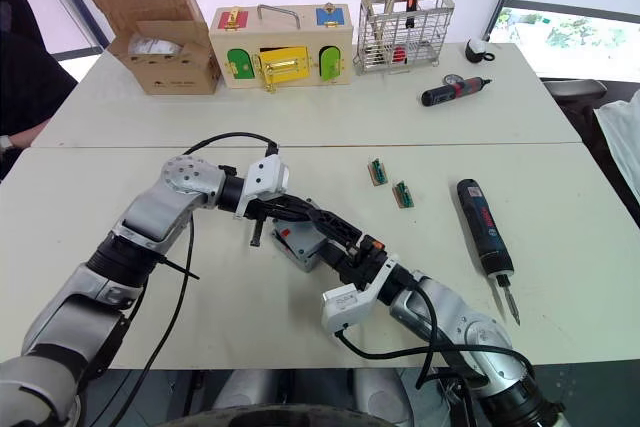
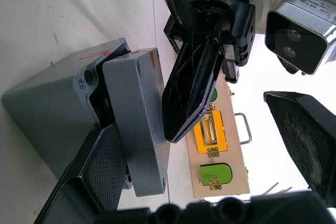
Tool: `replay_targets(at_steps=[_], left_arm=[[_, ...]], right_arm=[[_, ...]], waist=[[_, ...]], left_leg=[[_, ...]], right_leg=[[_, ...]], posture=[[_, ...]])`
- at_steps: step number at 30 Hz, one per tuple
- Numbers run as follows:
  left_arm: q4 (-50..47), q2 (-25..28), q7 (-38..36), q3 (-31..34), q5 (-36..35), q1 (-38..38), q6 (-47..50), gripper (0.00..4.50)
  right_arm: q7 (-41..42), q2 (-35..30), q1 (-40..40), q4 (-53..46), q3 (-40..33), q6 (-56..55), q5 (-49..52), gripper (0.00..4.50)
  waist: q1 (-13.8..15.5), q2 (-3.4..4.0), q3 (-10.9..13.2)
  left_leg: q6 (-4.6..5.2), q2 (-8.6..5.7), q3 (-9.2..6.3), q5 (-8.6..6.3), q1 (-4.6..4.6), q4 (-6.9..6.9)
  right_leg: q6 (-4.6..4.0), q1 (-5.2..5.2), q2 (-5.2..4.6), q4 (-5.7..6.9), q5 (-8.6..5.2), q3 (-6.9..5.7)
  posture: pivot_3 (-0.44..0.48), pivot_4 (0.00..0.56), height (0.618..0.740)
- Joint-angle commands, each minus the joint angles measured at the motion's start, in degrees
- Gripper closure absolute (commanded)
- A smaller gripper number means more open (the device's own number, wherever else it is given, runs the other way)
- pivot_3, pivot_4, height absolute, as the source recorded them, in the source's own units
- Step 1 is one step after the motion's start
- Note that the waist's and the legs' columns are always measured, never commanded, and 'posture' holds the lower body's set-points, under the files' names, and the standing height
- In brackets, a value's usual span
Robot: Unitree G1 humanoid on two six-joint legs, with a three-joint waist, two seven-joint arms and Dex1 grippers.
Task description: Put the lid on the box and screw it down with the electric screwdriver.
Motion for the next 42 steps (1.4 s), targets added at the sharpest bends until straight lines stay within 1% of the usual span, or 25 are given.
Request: replay_targets(at_steps=[1, 7, 11, 17, 20, 25, 28, 38, 42], left_arm=[[2.67, 2.03, -0.57, -3.07, 4.34, 3.4, 2.44, 4.31], [1.64, 2.82, -0.96, -3.01, 4.07, 4.81, 3.79, 4.31], [1.58, 3.04, -0.74, -2.93, 4.71, 5.43, 3.55, 4.31], [1.54, 3.05, -0.41, -2.77, 4.85, 5.65, 3.51, 4.31], [1.43, 3.07, -0.23, -2.65, 4.86, 5.77, 3.55, 4.31], [1.22, 3.05, -0.05, -2.63, 4.76, 6.02, 3.58, 4.31], [1.08, 3.02, 0.07, -2.59, 4.62, 6.15, 3.68, 4.31], [1.69, 3.14, 0.46, -2.16, 4.54, 6.19, 3.77, 4.31], [1.99, 3.07, 0.7, -2.14, 4.56, 6.24, 3.59, 4.31]], right_arm=[[0.55, -0.45, -0.48, -3.97, -0.69, -1.46, 2.61, 0.04], [2.94, -2.36, -1.46, -4.42, -1.28, -3.51, 5.31, 0.04], [5.8, -3.61, -3.71, -4.26, -1.83, -4.16, 8.1, 0.04], [10.56, -5.52, -5.56, -3.59, -1.22, -5.31, 11.65, 0.04], [14.44, -6.59, -6.3, -3.64, -0.72, -5.27, 13.79, 0.04], [17.76, -7.15, -7.03, -3.21, -0.87, -4.68, 15.44, 0.04], [18.43, -7.28, -6.88, -3.28, -1.09, -4.94, 16.19, 0.04], [17.5, -9.5, -4.39, -2.45, -2.64, -6.95, 17.29, 0.04], [17.33, -9.32, -4.27, -2.35, -2.91, -7.0, 17.61, 0.04]], waist=[[0.01, 0.0, 0.0], [0.03, 0.0, -0.01], [0.03, 0.0, -0.01], [0.14, 0.0, -0.02], [0.13, 0.01, -0.02], [0.15, 0.01, -0.02], [0.16, 0.01, -0.02], [0.14, 0.01, -0.02], [0.15, 0.01, -0.02]], left_leg=[[0.0, 0.0, 0.0, 0.0, 0.0, -0.02], [-0.02, 0.01, 0.0, 0.01, 0.05, -0.26], [-0.02, 0.02, 0.0, 0.01, 0.08, -0.42], [-0.02, 0.02, -0.03, 0.01, 0.08, -0.44], [-0.02, 0.02, -0.04, 0.01, 0.1, -0.45], [-0.01, 0.03, -0.06, 0.01, 0.44, -0.56], [0.06, 0.03, -0.06, -0.04, 0.82, -0.67], [0.06, 0.04, -0.06, -0.04, 0.82, -0.67], [0.06, 0.05, -0.06, -0.04, 0.82, -0.67]], right_leg=[[0.0, 0.0, 0.0, -0.01, 0.0, 0.0], [0.0, 0.04, -0.03, -0.24, 0.0, 0.01], [-0.01, 0.06, -0.04, -0.39, 0.0, 0.01], [-0.01, 0.12, -0.08, -0.5, 0.0, 0.0], [0.0, 0.16, -0.08, -0.54, 0.0, 0.0], [-0.01, 0.5, -0.09, -0.68, 0.0, -0.01], [-0.02, 0.84, -0.1, -0.78, -0.02, 0.0], [-0.03, 0.82, -0.1, -0.77, -0.02, 0.01], [-0.03, 0.82, -0.1, -0.77, -0.02, 0.02]], posture=[[0.0, 0.15, 0.74], [0.0, 0.15, 0.74], [0.0, 0.15, 0.74], [0.0, 0.15, 0.74], [0.0, 0.15, 0.74], [0.0, 0.15, 0.74], [0.0, 0.15, 0.74], [0.0, 0.15, 0.74], [0.0, 0.15, 0.74]])
